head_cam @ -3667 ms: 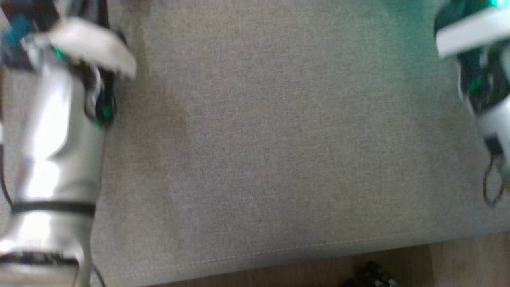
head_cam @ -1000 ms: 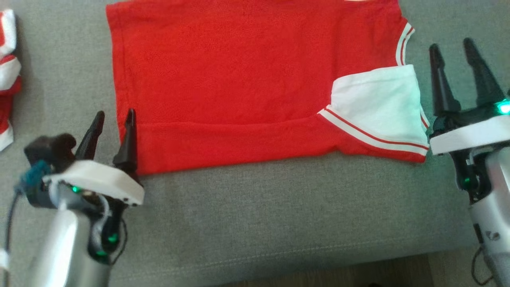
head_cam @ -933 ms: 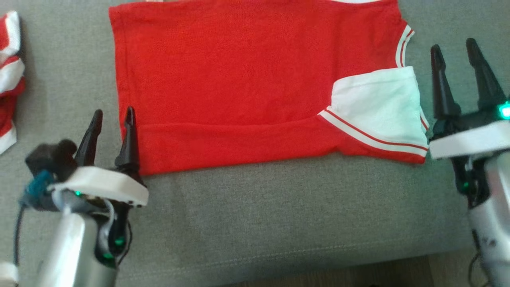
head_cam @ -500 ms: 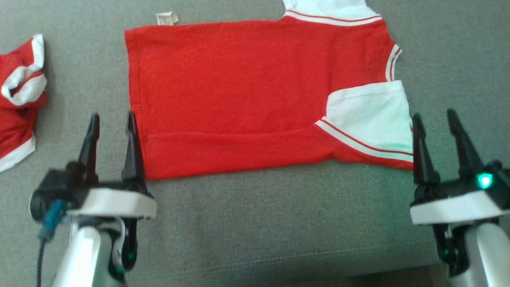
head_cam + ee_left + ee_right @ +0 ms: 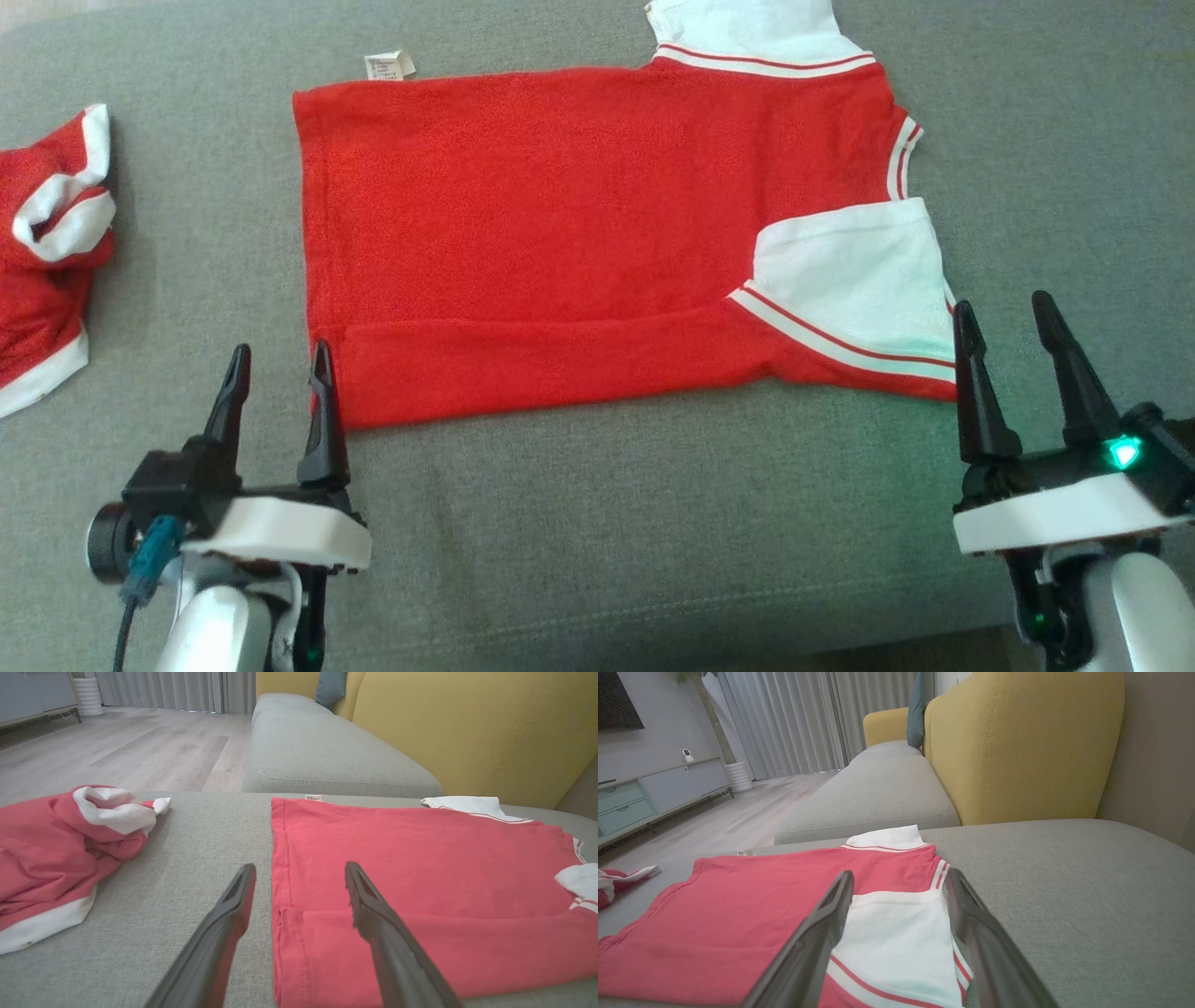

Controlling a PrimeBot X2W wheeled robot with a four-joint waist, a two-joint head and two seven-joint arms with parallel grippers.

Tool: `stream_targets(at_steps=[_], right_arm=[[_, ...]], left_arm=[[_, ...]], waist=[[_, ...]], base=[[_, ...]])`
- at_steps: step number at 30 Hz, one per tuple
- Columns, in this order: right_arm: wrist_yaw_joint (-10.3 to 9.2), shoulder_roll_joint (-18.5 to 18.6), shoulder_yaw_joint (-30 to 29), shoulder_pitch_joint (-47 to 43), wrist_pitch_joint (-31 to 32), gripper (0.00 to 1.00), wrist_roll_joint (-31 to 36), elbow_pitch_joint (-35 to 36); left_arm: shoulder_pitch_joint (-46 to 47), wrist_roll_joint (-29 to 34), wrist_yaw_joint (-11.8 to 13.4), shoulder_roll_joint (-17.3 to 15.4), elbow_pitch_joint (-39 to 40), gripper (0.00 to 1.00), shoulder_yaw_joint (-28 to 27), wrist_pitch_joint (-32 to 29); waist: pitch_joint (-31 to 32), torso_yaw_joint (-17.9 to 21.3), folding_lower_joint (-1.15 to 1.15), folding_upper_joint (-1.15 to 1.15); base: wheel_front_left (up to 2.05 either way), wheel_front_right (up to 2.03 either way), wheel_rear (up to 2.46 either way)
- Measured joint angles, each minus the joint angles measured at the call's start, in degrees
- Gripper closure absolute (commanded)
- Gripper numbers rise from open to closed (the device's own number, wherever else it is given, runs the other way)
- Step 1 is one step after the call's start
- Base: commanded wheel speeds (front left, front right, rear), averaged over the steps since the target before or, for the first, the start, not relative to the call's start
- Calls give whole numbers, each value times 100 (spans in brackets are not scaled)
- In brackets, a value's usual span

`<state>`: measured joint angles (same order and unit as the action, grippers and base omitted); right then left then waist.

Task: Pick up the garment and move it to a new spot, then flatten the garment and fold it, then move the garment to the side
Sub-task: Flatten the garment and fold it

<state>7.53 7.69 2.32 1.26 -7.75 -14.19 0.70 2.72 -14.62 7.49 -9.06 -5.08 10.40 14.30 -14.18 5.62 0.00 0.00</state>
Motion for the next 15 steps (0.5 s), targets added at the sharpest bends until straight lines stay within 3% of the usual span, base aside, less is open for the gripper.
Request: stream_targets(at_steps=[6,15], right_arm=[[0,2,8,7,136,0,-119,-42],[0,127,-163,20,768,0,-299,-844]], left_arm=[[10,0,-25,22,-146,0,-13,0],[91,-227,-145,193,-843,0,-10,-21]], waist=[[-26,-14,0,0],[-235,-104,0,0]], base=[[0,0,0],[0,0,0]])
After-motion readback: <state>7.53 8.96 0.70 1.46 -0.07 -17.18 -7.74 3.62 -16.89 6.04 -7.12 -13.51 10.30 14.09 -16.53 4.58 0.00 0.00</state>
